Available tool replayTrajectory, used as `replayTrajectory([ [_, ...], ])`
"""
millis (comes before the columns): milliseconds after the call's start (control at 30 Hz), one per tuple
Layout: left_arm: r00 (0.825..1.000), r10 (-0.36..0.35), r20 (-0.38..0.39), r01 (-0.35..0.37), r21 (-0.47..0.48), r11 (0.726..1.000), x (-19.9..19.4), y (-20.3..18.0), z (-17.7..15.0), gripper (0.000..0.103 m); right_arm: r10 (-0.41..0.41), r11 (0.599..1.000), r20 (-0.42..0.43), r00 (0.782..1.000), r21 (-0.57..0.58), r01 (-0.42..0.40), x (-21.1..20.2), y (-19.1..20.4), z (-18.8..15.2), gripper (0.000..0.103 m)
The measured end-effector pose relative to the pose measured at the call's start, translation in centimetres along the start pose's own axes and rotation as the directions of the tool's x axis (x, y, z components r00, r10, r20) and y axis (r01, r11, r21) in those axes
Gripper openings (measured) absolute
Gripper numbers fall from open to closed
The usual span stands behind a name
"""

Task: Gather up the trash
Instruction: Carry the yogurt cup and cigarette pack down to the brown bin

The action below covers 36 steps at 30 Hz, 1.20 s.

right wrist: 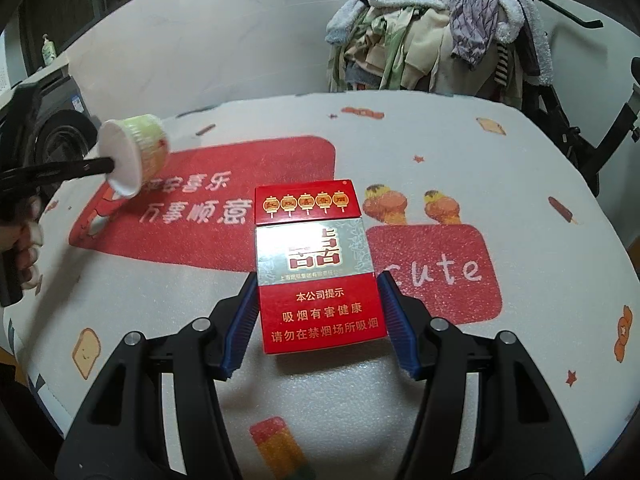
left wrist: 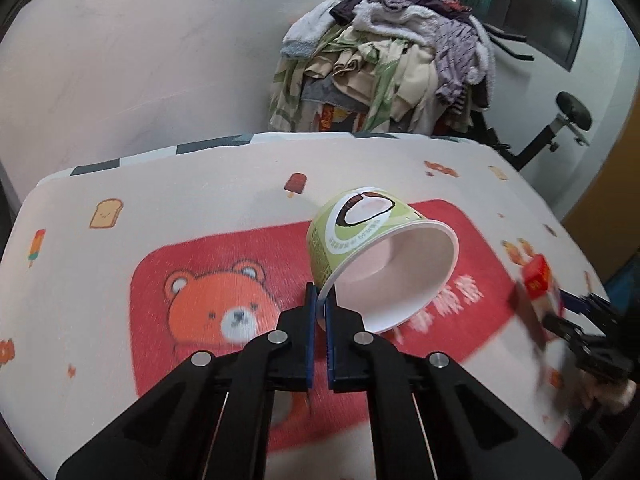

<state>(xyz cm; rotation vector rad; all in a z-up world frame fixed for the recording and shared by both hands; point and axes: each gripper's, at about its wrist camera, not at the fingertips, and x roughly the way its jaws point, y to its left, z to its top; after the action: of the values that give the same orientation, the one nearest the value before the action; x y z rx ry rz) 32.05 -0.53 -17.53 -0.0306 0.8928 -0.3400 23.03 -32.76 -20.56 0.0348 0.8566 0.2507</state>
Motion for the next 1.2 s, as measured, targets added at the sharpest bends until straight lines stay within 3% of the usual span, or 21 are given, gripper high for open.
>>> replayTrajectory([
  [533,1.000,-0.010,0.009,0.010,0.050,0.999,-13.1,-1.4,-8.6,0.004,0.069,0.996,0.088,0.994,-0.057,-0.064,-8.5,5.7,-1.0,0.060],
  [1000,0.999,-0.051,0.014,0.050,0.064,0.997,-19.1,-3.8,-16.4,0.004,0.117,0.990,0.096,0.989,-0.090,-0.108,-13.7,10.5,-5.2,0.060],
  [1200,0.997,-0.082,-0.008,0.082,0.114,0.990,-20.6,-6.6,-20.6,0.004,0.139,0.987,0.114,0.984,-0.100,-0.128,-15.8,11.3,-7.0,0.060],
])
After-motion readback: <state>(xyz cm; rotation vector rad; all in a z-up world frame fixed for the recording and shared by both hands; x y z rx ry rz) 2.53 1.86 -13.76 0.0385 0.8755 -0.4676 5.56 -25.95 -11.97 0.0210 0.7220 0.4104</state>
